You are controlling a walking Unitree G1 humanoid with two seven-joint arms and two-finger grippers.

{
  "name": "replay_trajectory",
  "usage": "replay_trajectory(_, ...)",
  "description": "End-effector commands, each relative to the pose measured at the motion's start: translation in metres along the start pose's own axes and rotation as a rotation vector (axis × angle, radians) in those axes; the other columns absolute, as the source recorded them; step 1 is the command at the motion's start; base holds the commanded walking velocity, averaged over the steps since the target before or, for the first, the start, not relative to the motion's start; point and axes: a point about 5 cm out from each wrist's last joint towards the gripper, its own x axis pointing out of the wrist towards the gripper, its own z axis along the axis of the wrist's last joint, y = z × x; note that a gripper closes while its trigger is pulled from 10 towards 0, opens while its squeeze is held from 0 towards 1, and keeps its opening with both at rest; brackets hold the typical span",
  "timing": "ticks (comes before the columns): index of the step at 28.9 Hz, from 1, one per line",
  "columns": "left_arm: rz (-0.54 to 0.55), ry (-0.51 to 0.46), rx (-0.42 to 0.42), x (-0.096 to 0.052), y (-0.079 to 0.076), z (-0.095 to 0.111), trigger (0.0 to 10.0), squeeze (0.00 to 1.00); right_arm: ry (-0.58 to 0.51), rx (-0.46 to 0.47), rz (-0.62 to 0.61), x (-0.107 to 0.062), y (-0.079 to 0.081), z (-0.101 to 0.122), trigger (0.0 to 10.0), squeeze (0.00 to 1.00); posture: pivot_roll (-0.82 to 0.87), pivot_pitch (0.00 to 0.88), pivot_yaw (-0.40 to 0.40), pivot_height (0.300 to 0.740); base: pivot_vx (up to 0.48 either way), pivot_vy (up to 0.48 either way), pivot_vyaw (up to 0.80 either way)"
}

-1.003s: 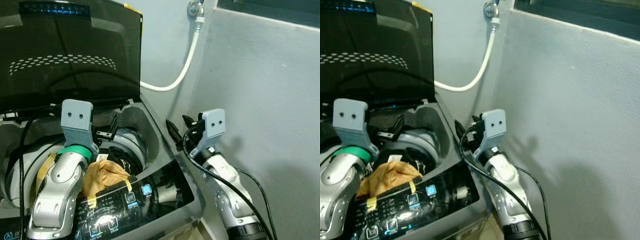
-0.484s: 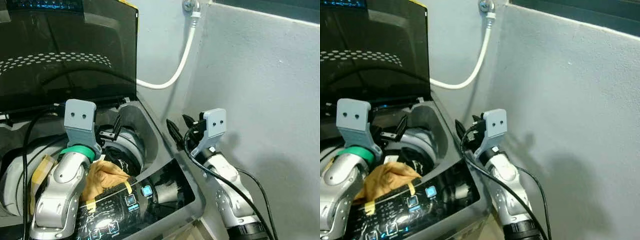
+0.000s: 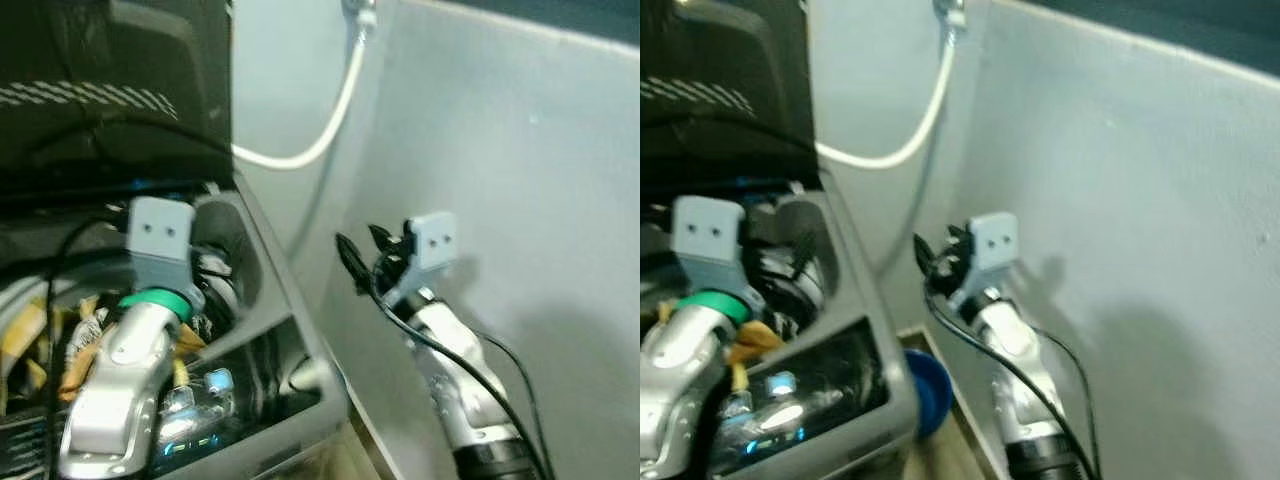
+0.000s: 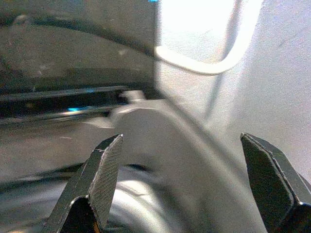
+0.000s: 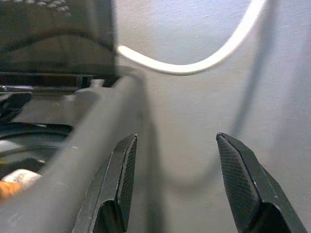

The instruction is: Clothes washing

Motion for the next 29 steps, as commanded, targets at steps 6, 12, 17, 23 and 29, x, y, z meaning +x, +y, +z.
replay_trajectory(6,-0.030,-0.017,-0.065,-0.0027,-0.0086,0.0040,10.0,0.00,0.019,0.011,-0.026,-0.0045,-0.0085,-0.0042,10.0,0.00,0.02,0.008,-0.077,0.740,0.000,0.480,0.00)
replay_trajectory(12,-0.028,-0.029,-0.053,-0.0035,-0.0103,0.0045,10.0,0.00,0.017,0.011,-0.012,-0.0033,-0.0079,-0.0030,10.0,0.00,0.02,0.004,-0.083,0.740,0.000,0.000,0.00)
replay_trajectory(17,-0.025,-0.030,-0.052,-0.0040,-0.0100,0.0045,10.0,0.00,0.018,0.012,-0.004,-0.0027,-0.0072,-0.0028,10.0,0.00,0.02,0.005,-0.086,0.740,0.000,0.000,0.00)
replay_trajectory(23,-0.020,-0.018,-0.044,-0.0052,-0.0096,0.0027,10.0,0.00,0.029,-0.022,0.020,-0.0016,-0.0052,-0.0032,10.0,0.00,0.02,0.003,-0.089,0.740,0.000,0.000,0.27)
replay_trajectory(29,-0.018,-0.014,-0.039,-0.0058,-0.0091,0.0019,10.0,0.00,0.032,-0.040,0.029,-0.0008,-0.0036,-0.0030,10.0,0.00,0.02,0.004,-0.091,0.740,0.000,0.000,0.80)
